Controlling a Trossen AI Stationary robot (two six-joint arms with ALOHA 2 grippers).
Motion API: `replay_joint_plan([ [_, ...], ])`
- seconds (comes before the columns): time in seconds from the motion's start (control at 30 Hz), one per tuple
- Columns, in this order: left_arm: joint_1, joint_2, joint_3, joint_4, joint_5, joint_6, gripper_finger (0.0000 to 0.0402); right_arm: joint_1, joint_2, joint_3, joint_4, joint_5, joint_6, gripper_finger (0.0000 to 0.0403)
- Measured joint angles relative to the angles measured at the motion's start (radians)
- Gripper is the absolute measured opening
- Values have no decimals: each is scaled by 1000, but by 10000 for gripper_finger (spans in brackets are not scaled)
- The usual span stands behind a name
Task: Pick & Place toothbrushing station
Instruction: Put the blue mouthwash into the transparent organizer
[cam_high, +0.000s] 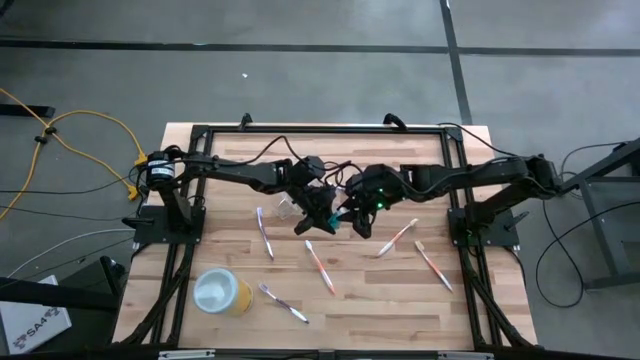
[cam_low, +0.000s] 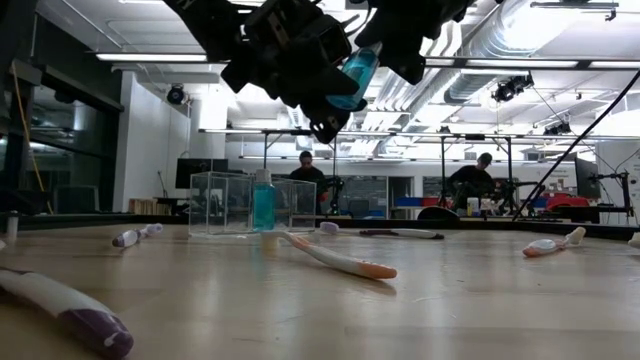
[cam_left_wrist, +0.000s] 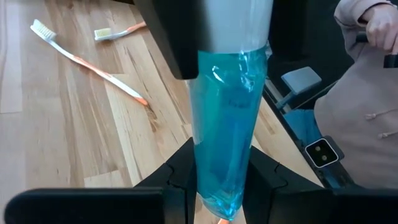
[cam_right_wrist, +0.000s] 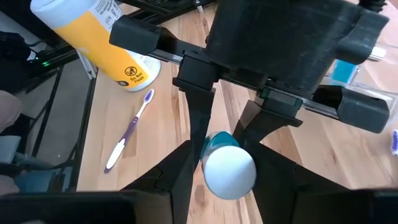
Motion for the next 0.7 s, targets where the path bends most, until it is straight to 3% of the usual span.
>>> replay_joint_plan([
  [0.57,-5,0,0,6,-8,-18,76,22,2,0,-8,35,-8,135],
  [0.7,-12,-3,0,11,-25,-14,76,23,41,1,-10,-11,-8,135],
])
